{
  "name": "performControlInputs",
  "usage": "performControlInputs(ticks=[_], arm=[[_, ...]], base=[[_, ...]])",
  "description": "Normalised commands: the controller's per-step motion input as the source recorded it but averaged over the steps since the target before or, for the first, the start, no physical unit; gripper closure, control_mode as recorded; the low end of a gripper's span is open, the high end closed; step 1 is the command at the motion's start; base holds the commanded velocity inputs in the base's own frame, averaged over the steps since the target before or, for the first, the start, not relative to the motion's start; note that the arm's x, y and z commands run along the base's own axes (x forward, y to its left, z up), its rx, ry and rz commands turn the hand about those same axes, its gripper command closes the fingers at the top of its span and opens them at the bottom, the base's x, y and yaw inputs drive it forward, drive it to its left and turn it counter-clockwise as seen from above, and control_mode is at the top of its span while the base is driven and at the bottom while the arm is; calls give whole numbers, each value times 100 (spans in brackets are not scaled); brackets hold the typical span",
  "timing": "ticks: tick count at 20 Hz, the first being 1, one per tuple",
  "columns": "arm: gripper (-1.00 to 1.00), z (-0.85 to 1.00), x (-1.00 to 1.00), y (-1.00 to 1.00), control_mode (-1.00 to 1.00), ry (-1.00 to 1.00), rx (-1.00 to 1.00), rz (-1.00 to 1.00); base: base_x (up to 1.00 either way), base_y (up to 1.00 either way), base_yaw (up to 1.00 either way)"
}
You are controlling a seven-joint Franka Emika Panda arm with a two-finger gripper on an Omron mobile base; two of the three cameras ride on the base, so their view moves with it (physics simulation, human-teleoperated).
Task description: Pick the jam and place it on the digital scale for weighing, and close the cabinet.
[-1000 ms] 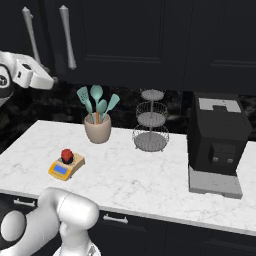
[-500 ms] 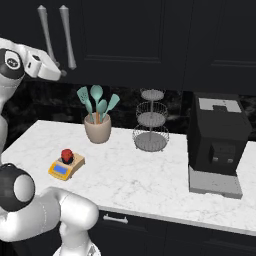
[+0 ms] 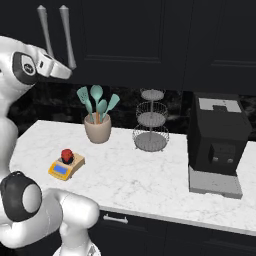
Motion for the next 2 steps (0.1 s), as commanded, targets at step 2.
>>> performControlInputs(ticks=[2], arm=[[-100, 0, 0, 0, -100, 0, 0, 0]], base=[[0, 0, 0]])
